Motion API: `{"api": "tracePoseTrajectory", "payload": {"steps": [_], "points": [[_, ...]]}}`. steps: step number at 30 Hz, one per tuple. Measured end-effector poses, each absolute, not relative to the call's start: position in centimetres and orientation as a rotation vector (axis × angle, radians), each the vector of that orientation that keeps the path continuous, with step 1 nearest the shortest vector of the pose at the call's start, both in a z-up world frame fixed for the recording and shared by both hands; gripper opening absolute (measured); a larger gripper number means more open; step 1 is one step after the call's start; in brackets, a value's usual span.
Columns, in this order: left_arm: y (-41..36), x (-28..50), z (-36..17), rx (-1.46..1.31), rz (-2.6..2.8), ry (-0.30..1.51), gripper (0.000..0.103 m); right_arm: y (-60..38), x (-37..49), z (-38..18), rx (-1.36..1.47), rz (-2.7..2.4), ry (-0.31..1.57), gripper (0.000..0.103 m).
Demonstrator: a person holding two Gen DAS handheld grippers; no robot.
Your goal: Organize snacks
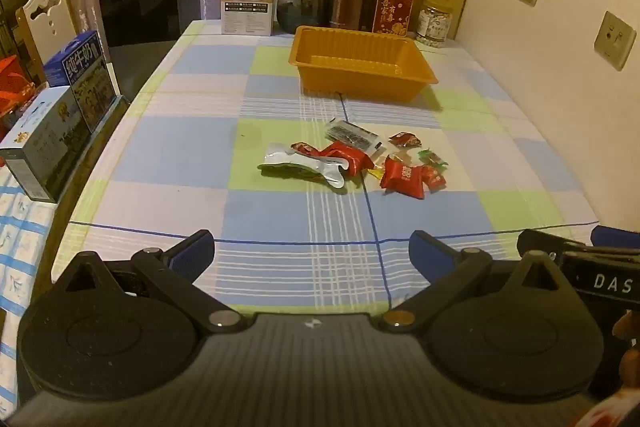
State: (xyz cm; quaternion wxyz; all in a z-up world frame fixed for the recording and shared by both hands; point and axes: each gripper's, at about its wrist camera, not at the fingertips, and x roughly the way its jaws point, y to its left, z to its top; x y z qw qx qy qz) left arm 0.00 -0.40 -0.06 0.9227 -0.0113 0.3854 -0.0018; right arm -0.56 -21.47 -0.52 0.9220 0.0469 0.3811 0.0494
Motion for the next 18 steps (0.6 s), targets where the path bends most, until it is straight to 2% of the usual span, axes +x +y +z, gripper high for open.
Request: {"api": "tracePoseTrajectory", "payload": {"steps": [18], "points": [[-0.2, -0.05, 0.32, -0.048, -0.046, 0.783, 0.103, -21.61, -0.74, -0.56, 0.094, 0.101, 0.782, 0.103]]}}
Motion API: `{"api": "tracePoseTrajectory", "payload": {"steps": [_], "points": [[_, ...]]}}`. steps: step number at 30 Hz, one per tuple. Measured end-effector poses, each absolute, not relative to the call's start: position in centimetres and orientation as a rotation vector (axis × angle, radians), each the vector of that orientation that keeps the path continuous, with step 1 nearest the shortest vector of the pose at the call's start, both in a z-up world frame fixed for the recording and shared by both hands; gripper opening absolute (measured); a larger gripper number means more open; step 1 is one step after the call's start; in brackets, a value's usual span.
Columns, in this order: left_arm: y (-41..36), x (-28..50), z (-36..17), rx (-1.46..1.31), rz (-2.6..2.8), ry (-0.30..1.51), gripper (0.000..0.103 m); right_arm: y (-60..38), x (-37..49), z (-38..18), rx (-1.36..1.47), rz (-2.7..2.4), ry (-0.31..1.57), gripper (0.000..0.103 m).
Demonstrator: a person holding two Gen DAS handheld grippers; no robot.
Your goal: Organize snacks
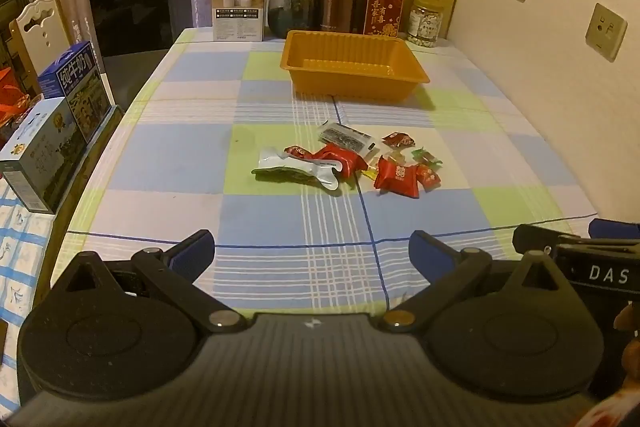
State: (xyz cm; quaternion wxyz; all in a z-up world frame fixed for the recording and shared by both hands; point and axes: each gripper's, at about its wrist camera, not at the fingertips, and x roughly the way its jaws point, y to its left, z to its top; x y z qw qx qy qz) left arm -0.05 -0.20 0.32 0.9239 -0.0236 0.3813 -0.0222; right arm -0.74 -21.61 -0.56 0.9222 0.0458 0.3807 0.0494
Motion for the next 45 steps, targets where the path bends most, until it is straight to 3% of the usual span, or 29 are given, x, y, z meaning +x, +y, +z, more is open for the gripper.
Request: {"api": "tracePoseTrajectory", "payload": {"steps": [45], "points": [[-0.6, 0.05, 0.4, -0.055, -0.055, 0.783, 0.103, -21.78, -0.74, -0.86, 0.103, 0.096, 0.779, 0.103]]}}
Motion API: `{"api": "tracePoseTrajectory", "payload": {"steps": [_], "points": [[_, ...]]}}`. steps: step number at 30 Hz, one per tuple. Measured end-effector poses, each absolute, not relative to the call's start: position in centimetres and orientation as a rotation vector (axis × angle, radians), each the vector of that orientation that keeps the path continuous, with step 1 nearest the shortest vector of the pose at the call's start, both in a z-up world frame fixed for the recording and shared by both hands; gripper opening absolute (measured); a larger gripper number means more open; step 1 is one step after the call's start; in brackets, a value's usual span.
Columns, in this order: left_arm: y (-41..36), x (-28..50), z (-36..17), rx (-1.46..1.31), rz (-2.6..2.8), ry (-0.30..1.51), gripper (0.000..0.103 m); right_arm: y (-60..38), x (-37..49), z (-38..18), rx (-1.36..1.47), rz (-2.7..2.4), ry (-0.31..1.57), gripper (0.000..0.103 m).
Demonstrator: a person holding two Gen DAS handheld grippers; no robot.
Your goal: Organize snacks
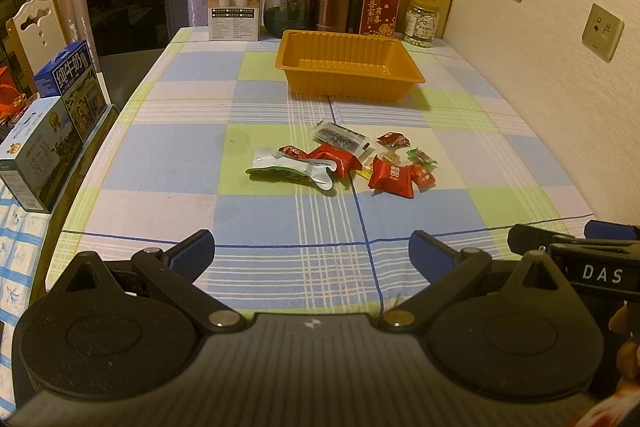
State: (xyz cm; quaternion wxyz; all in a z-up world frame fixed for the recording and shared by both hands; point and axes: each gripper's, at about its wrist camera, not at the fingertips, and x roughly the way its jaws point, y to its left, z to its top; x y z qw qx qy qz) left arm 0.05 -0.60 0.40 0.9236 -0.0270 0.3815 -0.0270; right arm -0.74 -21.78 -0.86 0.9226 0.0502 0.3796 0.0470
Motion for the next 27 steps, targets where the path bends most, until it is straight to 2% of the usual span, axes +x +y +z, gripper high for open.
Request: {"api": "tracePoseTrajectory", "payload": {"steps": [27], "points": [[-0.8, -0.01, 0.02, -0.063, -0.058, 0.782, 0.103, -22.06, -0.78, -0.85, 0.105, 0.094, 0.779, 0.103]]}}
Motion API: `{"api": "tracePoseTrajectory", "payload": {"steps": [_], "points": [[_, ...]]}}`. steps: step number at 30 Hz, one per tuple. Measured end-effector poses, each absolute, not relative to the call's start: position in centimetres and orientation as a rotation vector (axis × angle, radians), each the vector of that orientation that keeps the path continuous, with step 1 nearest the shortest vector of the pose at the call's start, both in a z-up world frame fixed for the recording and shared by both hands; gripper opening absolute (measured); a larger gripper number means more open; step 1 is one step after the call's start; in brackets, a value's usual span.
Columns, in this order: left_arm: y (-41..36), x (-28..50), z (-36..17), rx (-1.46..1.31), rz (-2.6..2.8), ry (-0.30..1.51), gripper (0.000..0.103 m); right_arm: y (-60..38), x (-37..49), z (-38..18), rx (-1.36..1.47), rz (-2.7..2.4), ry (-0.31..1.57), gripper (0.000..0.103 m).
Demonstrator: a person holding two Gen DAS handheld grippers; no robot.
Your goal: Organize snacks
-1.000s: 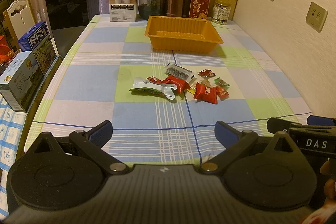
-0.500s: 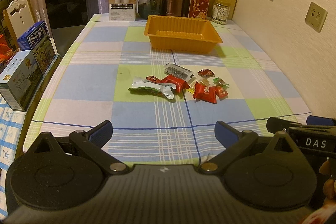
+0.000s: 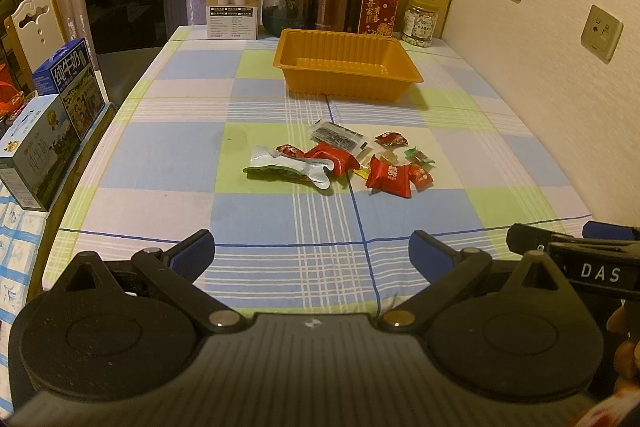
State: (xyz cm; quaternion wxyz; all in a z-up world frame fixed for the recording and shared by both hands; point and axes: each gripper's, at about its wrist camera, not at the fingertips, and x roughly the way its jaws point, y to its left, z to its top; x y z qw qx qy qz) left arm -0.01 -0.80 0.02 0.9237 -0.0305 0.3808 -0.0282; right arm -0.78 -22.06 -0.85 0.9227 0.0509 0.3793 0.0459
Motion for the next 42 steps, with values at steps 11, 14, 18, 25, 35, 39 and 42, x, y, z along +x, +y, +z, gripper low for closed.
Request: {"api": "tracePoseTrajectory", "payload": {"steps": [11, 14, 18, 25, 35, 39, 42], "points": [[-0.7, 0.2, -0.1, -0.073, -0.062, 0.784, 0.103, -22.6, -0.5, -1.1, 0.112, 0.089, 0.779, 0.103], [-0.6, 0.4, -0.3, -0.076, -0.061, 0.784, 0.103, -22.9, -0.2, -1.5, 0.118, 0.082, 0.774, 0.103], [0.1, 1.5, -1.0, -0.084, -0.054, 0.796, 0.103, -23.2, 0.8, -2.4, 0.13, 0.072, 0.775, 0.103], [0.7, 4.3, -3.0, -0.09, -0.052, 0.841, 0.103, -23.6, 3.0, -4.2, 0.149, 0.078, 0.795, 0.102], [0.7, 8.3, -5.8, -0.089, -0.053, 0.876, 0.102, -23.5, 7.5, -6.9, 0.156, 0.092, 0.804, 0.094], [0.3, 10.2, -6.6, -0.081, -0.067, 0.877, 0.096, -23.7, 9.7, -8.1, 0.154, 0.104, 0.814, 0.084], [0.0, 11.5, -7.2, -0.076, -0.071, 0.88, 0.094, -23.8, 11.2, -8.6, 0.142, 0.122, 0.808, 0.078]]}}
